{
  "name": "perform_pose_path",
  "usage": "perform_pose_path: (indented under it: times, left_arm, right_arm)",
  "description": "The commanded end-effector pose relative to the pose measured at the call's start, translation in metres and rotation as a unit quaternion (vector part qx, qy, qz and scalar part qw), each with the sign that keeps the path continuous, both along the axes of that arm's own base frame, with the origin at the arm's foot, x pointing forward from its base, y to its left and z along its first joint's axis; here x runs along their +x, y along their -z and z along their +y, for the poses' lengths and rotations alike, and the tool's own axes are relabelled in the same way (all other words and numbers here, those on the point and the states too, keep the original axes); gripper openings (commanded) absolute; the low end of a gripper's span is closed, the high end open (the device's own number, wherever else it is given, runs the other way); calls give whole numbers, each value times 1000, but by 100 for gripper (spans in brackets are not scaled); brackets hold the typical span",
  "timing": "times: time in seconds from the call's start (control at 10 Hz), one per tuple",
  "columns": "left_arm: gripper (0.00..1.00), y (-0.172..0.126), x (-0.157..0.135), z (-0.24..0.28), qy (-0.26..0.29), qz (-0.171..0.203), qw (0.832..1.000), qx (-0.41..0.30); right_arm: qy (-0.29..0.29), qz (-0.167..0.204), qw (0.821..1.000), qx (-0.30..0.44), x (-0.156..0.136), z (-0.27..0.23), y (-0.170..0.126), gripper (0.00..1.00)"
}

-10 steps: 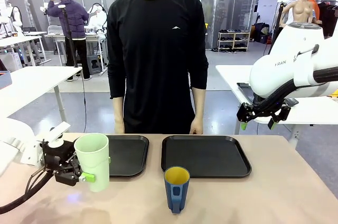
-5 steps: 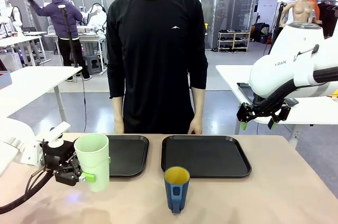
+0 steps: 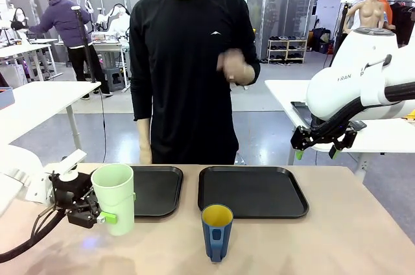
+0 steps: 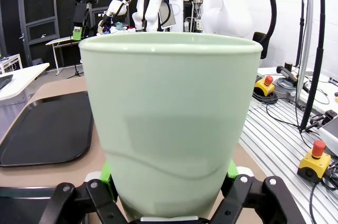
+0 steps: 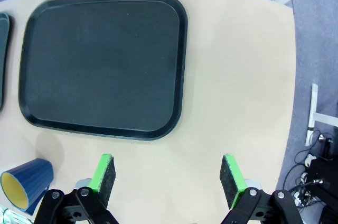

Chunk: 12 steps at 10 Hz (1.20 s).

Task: Sort and store the cups by type.
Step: Place the picked Reusable plastic cup into the Flat Tray indicated by the person.

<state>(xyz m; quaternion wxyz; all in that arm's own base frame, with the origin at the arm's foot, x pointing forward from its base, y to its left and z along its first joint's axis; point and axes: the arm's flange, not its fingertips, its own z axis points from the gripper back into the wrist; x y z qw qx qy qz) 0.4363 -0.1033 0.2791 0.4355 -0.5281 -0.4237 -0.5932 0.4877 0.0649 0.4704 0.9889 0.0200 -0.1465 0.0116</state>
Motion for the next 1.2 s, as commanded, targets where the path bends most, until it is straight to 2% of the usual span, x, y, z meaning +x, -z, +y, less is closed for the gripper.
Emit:
perform_pose_path:
  times: [0.0,1.1]
  left_arm:
    - [45,-1,3,-1,2,-5,1000,-1]
    - [45,-1,3,-1,2,-5,1000,-1]
  right_arm:
    - [3,-1,1000,1,0,-1,-1,100]
    - [3,-1,1000,1,0,-1,-1,100]
